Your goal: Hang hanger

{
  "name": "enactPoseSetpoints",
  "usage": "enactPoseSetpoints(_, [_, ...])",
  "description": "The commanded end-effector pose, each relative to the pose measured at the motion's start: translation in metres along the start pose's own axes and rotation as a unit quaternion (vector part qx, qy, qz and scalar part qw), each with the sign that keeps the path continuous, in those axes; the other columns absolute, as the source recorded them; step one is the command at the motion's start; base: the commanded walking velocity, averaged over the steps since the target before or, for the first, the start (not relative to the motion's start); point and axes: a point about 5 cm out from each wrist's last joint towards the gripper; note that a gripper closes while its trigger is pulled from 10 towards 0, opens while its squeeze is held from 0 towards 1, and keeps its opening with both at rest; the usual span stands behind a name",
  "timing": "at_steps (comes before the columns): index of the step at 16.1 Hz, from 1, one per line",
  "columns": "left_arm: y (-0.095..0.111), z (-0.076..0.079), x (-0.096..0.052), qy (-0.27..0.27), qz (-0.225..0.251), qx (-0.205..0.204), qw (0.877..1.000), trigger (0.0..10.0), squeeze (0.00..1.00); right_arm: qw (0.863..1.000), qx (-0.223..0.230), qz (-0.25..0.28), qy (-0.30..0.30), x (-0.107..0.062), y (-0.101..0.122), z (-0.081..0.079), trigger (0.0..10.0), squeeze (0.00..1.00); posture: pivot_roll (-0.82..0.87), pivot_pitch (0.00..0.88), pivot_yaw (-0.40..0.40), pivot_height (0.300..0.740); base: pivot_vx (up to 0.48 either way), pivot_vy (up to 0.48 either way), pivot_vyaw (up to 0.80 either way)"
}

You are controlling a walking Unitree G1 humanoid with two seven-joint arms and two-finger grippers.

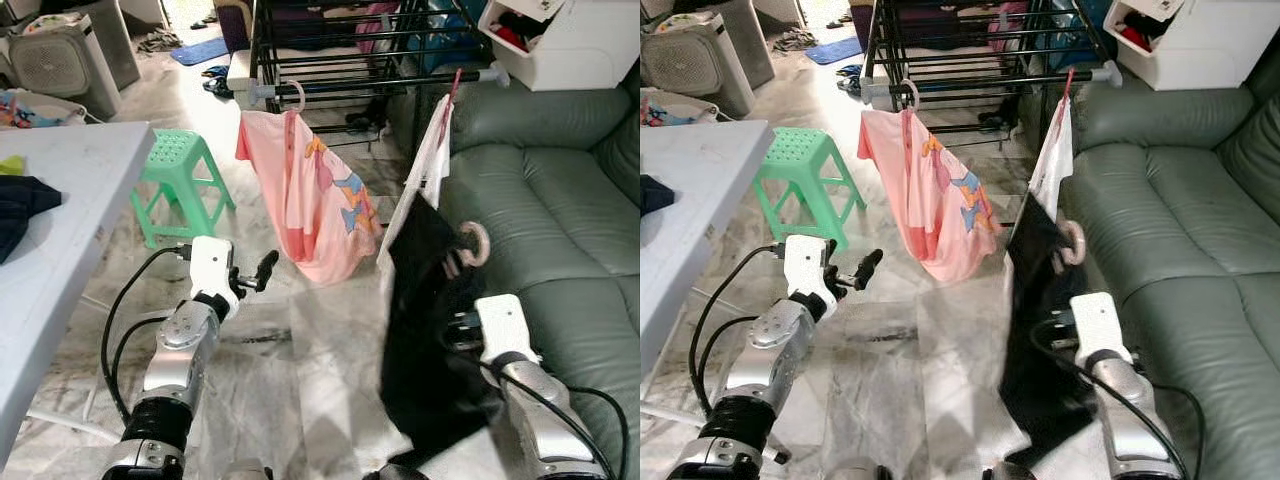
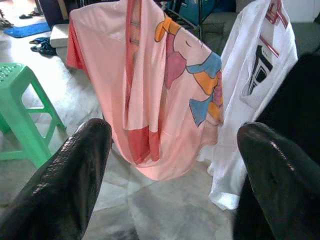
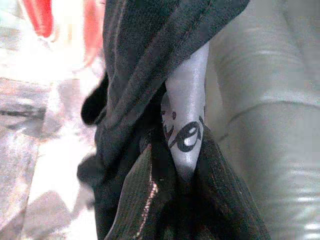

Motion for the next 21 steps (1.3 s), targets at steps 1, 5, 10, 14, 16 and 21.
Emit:
enactPoseSetpoints(1, [0.009,-0.003,0.003,0.004,0.009,0.001,1.0,10.0,1.0,0.999,0.004,0.034,-0.011,0.003,0.019,0.004,10.0,0.0,-0.07,0.0,0.047,0.74,0.379,0.292,0.0])
enactPoseSetpoints(5, [0.011,-0.001,0.006,0.004,0.013,-0.005,1.0,10.0,0.0,0.999,0.009,0.039,-0.013,0.005,0.025,0.0,10.0,0.0,-0.07,0.0,0.046,0.74,0.395,0.271,0.0])
enactPoseSetpoints(10, [0.013,0.002,0.01,0.001,0.013,-0.005,1.0,10.0,0.0,0.999,0.008,0.047,-0.023,0.012,0.033,0.001,10.0,0.0,-0.07,0.0,0.048,0.74,0.4,0.263,0.0])
enactPoseSetpoints(14, [0.011,0.01,0.012,-0.007,0.011,0.01,1.0,10.0,0.0,0.996,0.011,0.06,-0.059,0.013,0.04,0.007,10.0,0.0,-0.07,0.0,0.047,0.74,0.465,0.0,0.0])
enactPoseSetpoints(16, [0.011,0.012,0.012,-0.014,0.009,0.012,1.0,10.0,0.0,0.995,0.013,0.062,-0.082,0.014,0.041,0.012,10.0,0.0,-0.06,0.0,0.045,0.74,0.448,0.0,0.0])
enactPoseSetpoints(21, [0.008,0.013,0.011,-0.009,0.003,0.016,1.0,10.0,0.0,0.995,0.018,0.056,-0.082,0.019,0.042,0.014,10.0,0.0,-0.06,0.0,0.043,0.74,0.474,0.0,0.0])
Point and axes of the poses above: a point about 5 cm out from each wrist's last joint towards the gripper, its own x axis pointing out of the wrist towards the gripper, its own y axis along the axis of the wrist's last joint, z = x × y, and after that the axes turned 6 degrees about -x, right-handed
